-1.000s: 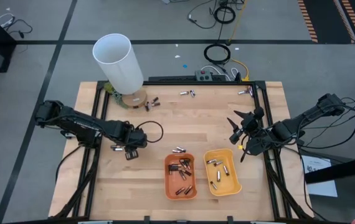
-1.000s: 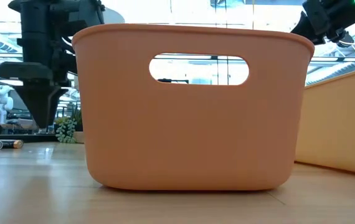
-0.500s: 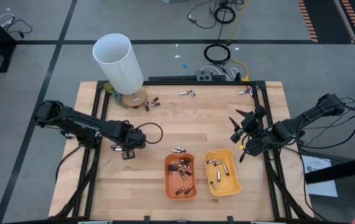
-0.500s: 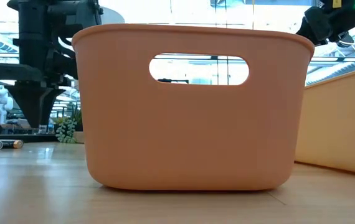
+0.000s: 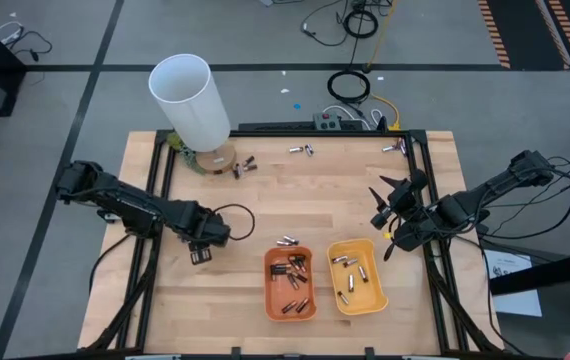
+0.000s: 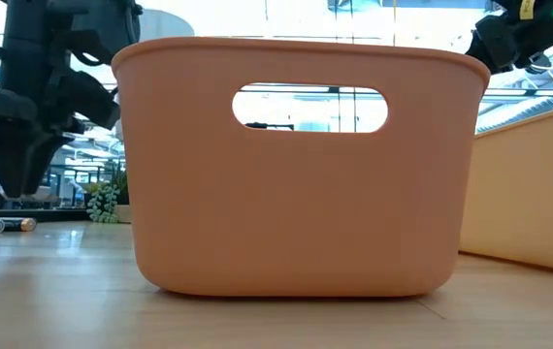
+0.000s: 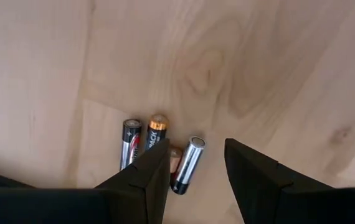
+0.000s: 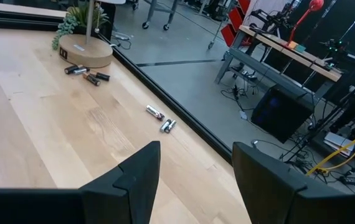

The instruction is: Sort batteries

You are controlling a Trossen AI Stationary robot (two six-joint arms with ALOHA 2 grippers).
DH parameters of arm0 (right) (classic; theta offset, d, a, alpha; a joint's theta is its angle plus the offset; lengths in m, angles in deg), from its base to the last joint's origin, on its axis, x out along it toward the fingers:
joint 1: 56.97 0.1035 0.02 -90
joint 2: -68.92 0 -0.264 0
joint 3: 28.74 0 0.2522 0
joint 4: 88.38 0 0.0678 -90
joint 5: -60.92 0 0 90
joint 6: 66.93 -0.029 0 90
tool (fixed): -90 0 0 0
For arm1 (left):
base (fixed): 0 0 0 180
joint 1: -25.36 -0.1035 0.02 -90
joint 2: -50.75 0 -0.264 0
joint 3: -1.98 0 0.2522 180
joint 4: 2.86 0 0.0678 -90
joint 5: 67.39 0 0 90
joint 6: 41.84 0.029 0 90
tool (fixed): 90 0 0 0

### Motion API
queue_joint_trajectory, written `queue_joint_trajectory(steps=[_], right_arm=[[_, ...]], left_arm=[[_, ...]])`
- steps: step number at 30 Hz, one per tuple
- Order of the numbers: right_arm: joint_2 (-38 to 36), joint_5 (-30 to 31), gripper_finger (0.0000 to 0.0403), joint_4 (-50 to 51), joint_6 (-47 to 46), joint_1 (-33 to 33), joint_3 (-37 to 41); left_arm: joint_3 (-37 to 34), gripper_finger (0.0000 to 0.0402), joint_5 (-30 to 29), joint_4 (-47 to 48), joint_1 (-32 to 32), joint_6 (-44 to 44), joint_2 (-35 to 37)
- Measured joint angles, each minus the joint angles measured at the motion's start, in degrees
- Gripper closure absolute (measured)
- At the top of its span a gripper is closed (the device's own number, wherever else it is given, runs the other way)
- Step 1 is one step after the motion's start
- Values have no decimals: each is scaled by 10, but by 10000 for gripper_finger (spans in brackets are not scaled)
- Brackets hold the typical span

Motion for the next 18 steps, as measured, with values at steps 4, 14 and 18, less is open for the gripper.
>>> queue_joint_trajectory(steps=[4, 14, 18], right_arm=[[0, 0, 211, -4, 0, 0, 0], [0, 0, 211, -5, 0, 0, 0], [0, 1, 211, -5, 0, 0, 0]], left_arm=[[-2, 240, 0, -3, 19, 0, 0], [-88, 240, 12, -23, 42, 0, 0], [-93, 240, 12, -34, 42, 17, 0]])
